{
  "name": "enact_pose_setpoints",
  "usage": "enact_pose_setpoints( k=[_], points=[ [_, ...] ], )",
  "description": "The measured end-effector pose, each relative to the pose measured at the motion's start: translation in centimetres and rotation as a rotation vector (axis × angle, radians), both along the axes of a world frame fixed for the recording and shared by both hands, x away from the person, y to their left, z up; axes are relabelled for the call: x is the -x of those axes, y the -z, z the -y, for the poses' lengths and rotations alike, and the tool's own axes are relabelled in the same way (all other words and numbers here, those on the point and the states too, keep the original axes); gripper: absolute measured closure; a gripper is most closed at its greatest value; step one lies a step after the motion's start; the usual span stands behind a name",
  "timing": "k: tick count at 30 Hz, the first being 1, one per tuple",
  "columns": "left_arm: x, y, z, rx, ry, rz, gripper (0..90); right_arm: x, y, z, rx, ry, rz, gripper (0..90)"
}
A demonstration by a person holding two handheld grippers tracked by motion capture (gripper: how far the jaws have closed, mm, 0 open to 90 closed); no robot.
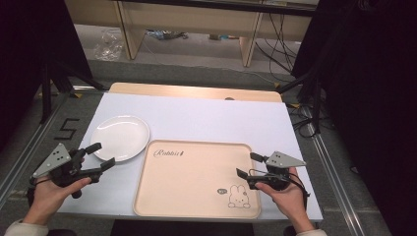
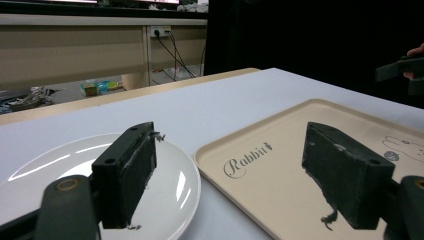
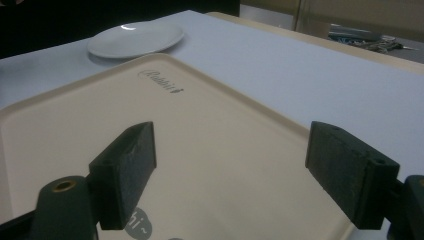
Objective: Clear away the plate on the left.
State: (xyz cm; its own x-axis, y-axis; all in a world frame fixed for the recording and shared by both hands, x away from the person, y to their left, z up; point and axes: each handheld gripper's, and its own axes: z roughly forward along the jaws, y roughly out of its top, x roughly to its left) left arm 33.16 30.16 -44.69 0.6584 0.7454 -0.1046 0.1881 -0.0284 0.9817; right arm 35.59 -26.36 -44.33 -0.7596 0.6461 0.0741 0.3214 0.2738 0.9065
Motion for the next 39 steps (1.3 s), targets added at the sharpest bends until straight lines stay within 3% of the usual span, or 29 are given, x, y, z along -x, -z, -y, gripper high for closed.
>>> enact_pose_setpoints(
  k=[4, 6, 10, 12, 15, 18, 21, 23, 26, 30, 39],
  points=[
    [0.1, 0.0, 0.0, 0.000, 0.002, -0.011, 22.1, 0.0, -0.1, 0.2, 0.024, 0.025, 0.049, 21.2],
    [0.1, 0.0, -0.2, 0.008, -0.003, -0.015, 22.1, 0.2, -0.1, -0.1, 0.001, 0.026, 0.017, 21.2],
    [0.0, 0.0, -0.4, 0.026, -0.013, -0.026, 22.2, 0.1, -0.1, -0.2, -0.001, 0.020, 0.016, 21.2],
    [-0.2, -0.1, -0.7, 0.051, -0.056, -0.088, 23.4, 0.0, -0.1, -0.1, 0.010, 0.022, 0.026, 21.2],
    [-0.7, -0.2, -1.6, 0.117, -0.158, -0.206, 27.8, 0.0, 0.0, 0.0, 0.007, 0.018, 0.005, 21.2],
    [-1.8, 0.3, -2.8, 0.112, -0.257, -0.313, 31.8, 0.0, 0.0, -0.1, 0.006, 0.025, 0.008, 21.2],
    [-2.5, 1.1, -3.7, 0.129, -0.312, -0.417, 33.4, -0.1, 0.0, -0.1, 0.019, 0.030, 0.039, 21.2],
    [-3.0, 1.5, -4.4, 0.137, -0.344, -0.475, 34.4, -0.1, 0.0, -0.1, 0.019, 0.031, 0.037, 21.2],
    [-3.8, 2.1, -5.0, 0.179, -0.368, -0.515, 36.6, -0.1, 0.0, -0.1, 0.022, 0.031, 0.039, 21.2],
    [-5.0, 2.7, -5.6, 0.244, -0.380, -0.608, 38.2, -0.1, 0.0, -0.1, 0.022, 0.032, 0.043, 21.2],
    [-6.9, 3.8, -6.2, 0.283, -0.442, -0.707, 41.5, -0.1, 0.0, -0.1, 0.027, 0.031, 0.041, 21.2]
  ],
)
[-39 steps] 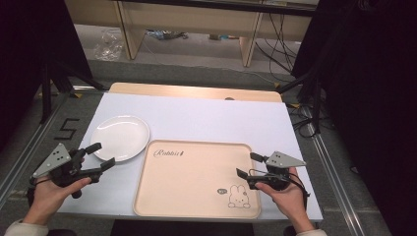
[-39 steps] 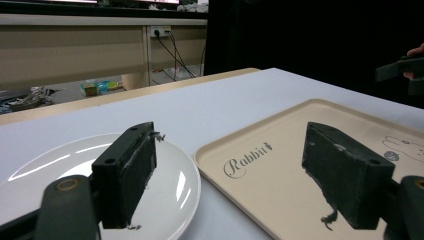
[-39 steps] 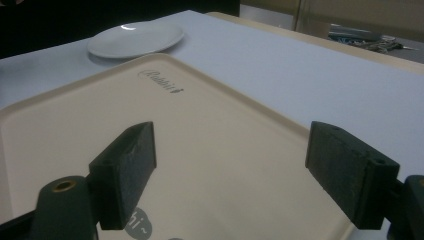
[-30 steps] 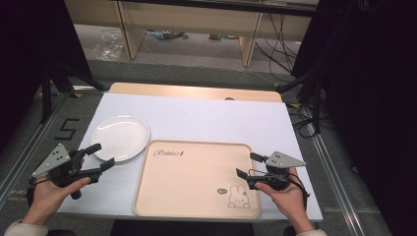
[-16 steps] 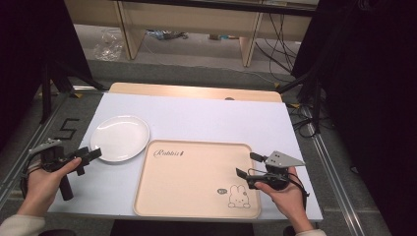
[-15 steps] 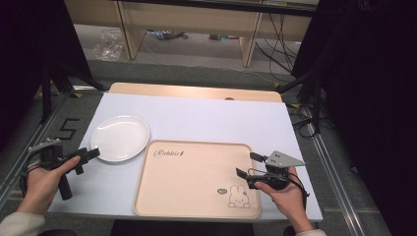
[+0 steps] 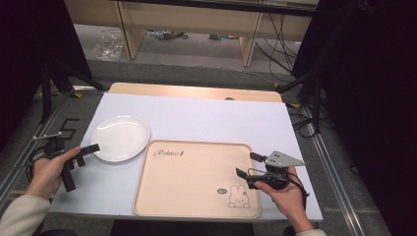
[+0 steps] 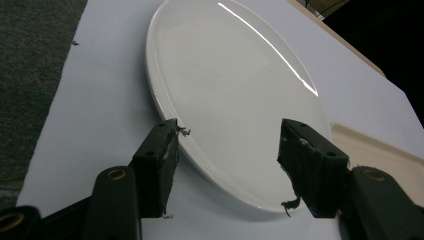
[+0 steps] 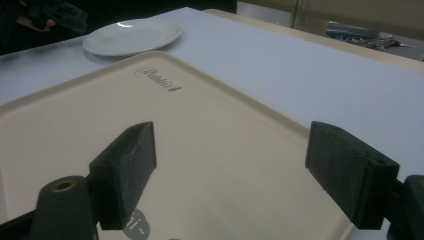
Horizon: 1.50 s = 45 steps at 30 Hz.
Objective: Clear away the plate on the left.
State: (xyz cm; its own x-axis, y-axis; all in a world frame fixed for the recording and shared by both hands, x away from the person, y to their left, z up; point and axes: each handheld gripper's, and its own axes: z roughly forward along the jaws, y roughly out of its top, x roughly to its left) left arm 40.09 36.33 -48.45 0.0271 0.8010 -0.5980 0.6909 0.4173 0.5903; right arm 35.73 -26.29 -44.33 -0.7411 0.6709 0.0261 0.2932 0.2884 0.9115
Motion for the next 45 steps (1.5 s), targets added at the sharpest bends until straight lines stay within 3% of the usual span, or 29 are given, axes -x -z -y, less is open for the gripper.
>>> enact_pose_setpoints(
  k=[3, 4, 5, 6, 8, 11, 12, 13, 17, 20, 21, 23, 25, 27, 31, 32, 36, 42, 45],
  points=[
    [-0.4, 0.4, -0.2, 0.015, -0.013, -0.033, 41.7, 0.0, 0.0, 0.0, -0.001, 0.003, 0.003, 21.2],
    [-0.5, 0.5, -0.3, 0.015, -0.015, -0.041, 41.8, 0.0, 0.0, -0.1, -0.009, 0.000, -0.016, 21.2],
    [-0.5, 0.5, -0.4, 0.008, -0.009, -0.072, 42.1, 0.0, 0.0, -0.1, -0.007, -0.001, -0.013, 21.2],
    [-0.6, 0.6, -0.5, 0.021, -0.013, -0.075, 42.7, -0.1, 0.2, -0.2, -0.024, -0.008, -0.009, 21.2],
    [-0.8, 0.9, -0.6, 0.042, -0.017, -0.069, 43.7, 0.0, -0.1, 0.1, 0.024, 0.009, -0.004, 21.2],
    [-1.1, 1.3, -0.6, 0.046, -0.027, -0.078, 44.7, 0.0, -0.1, 0.1, 0.025, 0.009, -0.004, 21.2],
    [-1.1, 1.4, -0.6, 0.051, -0.025, -0.080, 44.7, 0.0, 0.0, -0.1, 0.005, 0.002, -0.021, 21.2],
    [-1.2, 1.5, -0.7, 0.056, -0.024, -0.085, 44.8, 0.0, -0.1, 0.1, 0.028, 0.009, -0.003, 21.2],
    [-1.4, 1.6, -0.8, 0.107, -0.040, -0.098, 45.4, 0.0, -0.1, 0.1, 0.027, 0.010, -0.003, 21.2],
    [-1.6, 1.9, -1.0, 0.140, -0.037, -0.084, 46.8, 0.0, -0.1, 0.1, 0.027, 0.009, -0.003, 21.2],
    [-1.7, 1.9, -1.2, 0.140, -0.033, -0.104, 47.2, 0.0, -0.1, 0.1, 0.027, 0.009, -0.004, 21.2],
    [-1.9, 2.1, -1.2, 0.189, -0.046, -0.112, 48.3, 0.0, 0.0, 0.0, 0.007, 0.001, -0.020, 21.2],
    [-2.2, 2.2, -1.3, 0.207, -0.040, -0.098, 49.3, 0.0, -0.1, 0.1, 0.029, 0.008, -0.003, 21.2],
    [-2.3, 2.0, -1.2, 0.189, -0.042, -0.126, 49.4, 0.0, 0.0, 0.0, 0.007, -0.002, -0.022, 21.2],
    [-2.6, 2.3, -1.3, 0.227, -0.054, -0.118, 50.5, 0.0, 0.0, -0.1, 0.008, -0.001, -0.022, 21.2],
    [-2.6, 2.3, -1.4, 0.232, -0.056, -0.119, 51.5, 0.0, 0.0, 0.0, 0.011, 0.001, -0.002, 21.2],
    [-2.8, 2.6, -1.6, 0.267, -0.070, -0.132, 56.1, 0.0, 0.0, 0.0, 0.012, -0.001, -0.005, 21.2],
    [-2.8, 3.0, -2.1, 0.217, -0.064, -0.144, 76.0, -0.1, 0.1, 0.0, 0.015, -0.004, -0.008, 21.2],
    [-2.7, 3.2, -2.1, 0.240, -0.063, -0.122, 79.1, -0.1, 0.1, 0.0, 0.018, -0.002, -0.007, 21.2]
  ],
)
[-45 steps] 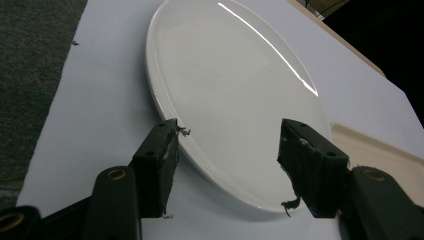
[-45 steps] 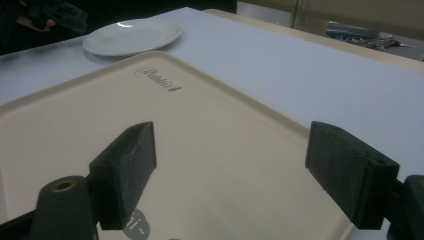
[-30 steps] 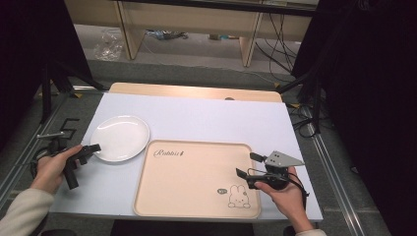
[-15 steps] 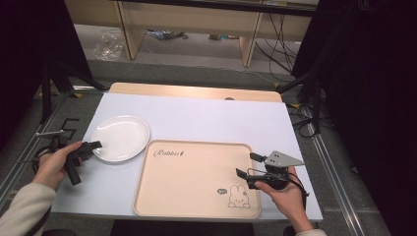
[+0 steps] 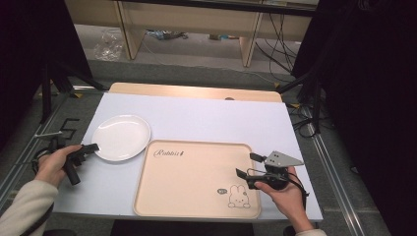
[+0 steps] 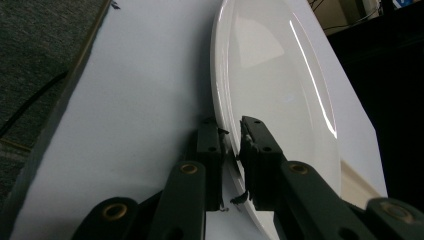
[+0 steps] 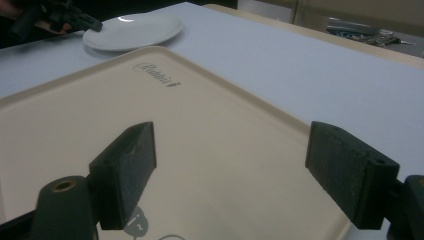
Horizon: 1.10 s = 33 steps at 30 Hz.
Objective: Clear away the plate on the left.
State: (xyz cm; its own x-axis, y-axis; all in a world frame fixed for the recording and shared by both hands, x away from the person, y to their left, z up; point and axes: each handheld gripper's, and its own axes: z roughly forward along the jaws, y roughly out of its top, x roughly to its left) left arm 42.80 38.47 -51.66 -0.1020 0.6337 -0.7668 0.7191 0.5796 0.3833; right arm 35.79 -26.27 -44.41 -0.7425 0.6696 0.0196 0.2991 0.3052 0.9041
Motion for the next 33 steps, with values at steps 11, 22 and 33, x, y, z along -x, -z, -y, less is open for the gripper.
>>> enact_pose_setpoints(
  k=[11, 22, 33],
  points=[
    [0.5, -0.2, -0.6, 0.155, -0.057, 0.062, 86.7, 0.0, 0.1, -0.1, -0.002, -0.003, -0.011, 21.2],
    [0.9, -0.9, -0.8, 0.153, -0.072, 0.107, 86.7, 0.0, -0.1, 0.1, 0.016, 0.009, -0.001, 21.2],
    [1.3, -1.6, -1.2, 0.172, -0.112, 0.127, 86.7, 0.0, 0.0, 0.1, 0.002, 0.004, 0.001, 21.2]
  ],
)
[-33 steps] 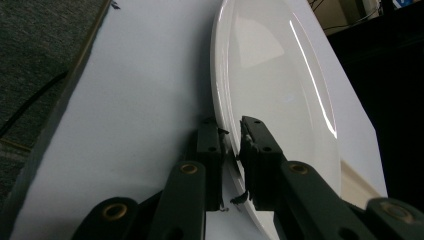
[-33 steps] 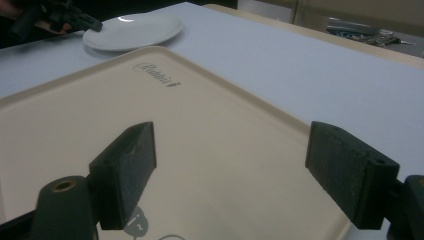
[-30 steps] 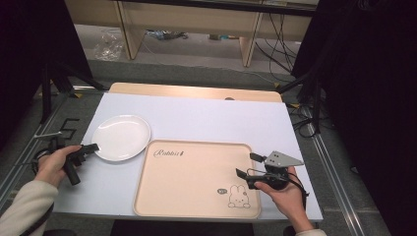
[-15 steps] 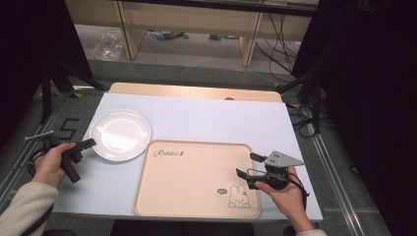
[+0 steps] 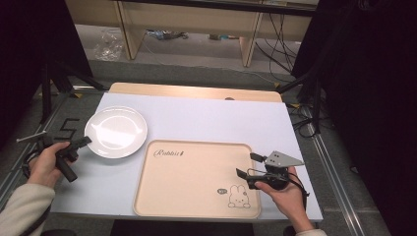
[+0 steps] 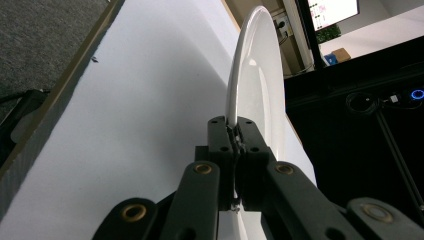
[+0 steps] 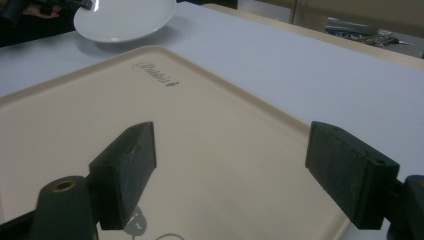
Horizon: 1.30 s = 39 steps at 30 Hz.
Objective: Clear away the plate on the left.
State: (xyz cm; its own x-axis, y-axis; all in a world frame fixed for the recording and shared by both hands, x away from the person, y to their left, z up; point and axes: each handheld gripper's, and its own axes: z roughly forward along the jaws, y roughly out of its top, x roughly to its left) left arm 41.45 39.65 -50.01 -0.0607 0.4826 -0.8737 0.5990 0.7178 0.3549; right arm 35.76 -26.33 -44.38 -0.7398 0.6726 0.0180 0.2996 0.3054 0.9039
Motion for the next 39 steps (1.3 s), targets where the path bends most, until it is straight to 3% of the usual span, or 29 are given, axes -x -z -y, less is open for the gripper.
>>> enact_pose_setpoints(
  k=[2, 4, 11, 13, 18, 19, 23, 25, 29, 30, 34, 35, 39],
  points=[
    [0.1, 0.1, -0.1, 0.017, 0.012, 0.022, 86.6, 0.1, -0.1, 0.1, 0.015, 0.006, -0.005, 21.2],
    [0.2, -0.1, -0.1, 0.005, 0.002, 0.006, 86.7, 0.1, -0.1, 0.1, 0.013, 0.004, -0.008, 21.2],
    [0.2, -0.4, 0.0, 0.008, 0.002, 0.013, 86.7, 0.0, -0.1, 0.1, 0.019, 0.006, -0.001, 21.2],
    [0.3, -0.6, 0.0, 0.011, -0.001, 0.017, 86.8, 0.0, 0.0, 0.0, 0.000, -0.001, -0.001, 21.2],
    [0.4, -0.9, 0.0, 0.024, -0.007, 0.031, 86.9, 0.0, -0.1, 0.1, 0.023, 0.005, -0.001, 21.2],
    [0.4, -0.9, 0.1, 0.025, -0.008, 0.031, 87.0, 0.0, 0.0, -0.1, -0.002, -0.002, -0.021, 21.2],
    [0.4, -0.9, 0.0, 0.022, -0.004, 0.030, 86.9, 0.0, 0.0, -0.1, -0.009, -0.005, -0.015, 21.2],
    [0.5, -0.9, 0.0, 0.029, -0.005, 0.033, 87.0, 0.0, 0.0, 0.0, 0.010, 0.002, -0.001, 21.2],
    [0.6, -1.1, 0.0, 0.039, -0.007, 0.043, 87.0, 0.0, 0.0, -0.1, -0.011, -0.006, -0.015, 21.2],
    [0.6, -1.2, 0.0, 0.038, -0.006, 0.043, 87.0, 0.0, 0.0, 0.0, 0.009, 0.002, -0.001, 21.2],
    [0.6, -1.3, 0.2, 0.040, 0.002, 0.047, 87.0, 0.0, 0.0, 0.0, -0.003, 0.000, 0.001, 21.2],
    [0.6, -1.3, 0.2, 0.043, 0.002, 0.047, 87.0, 0.1, -0.1, 0.1, 0.014, 0.006, -0.004, 21.2],
    [0.7, -1.4, 0.3, 0.038, 0.010, 0.044, 87.0, 0.0, 0.0, 0.0, -0.002, 0.001, 0.006, 21.2]
  ],
)
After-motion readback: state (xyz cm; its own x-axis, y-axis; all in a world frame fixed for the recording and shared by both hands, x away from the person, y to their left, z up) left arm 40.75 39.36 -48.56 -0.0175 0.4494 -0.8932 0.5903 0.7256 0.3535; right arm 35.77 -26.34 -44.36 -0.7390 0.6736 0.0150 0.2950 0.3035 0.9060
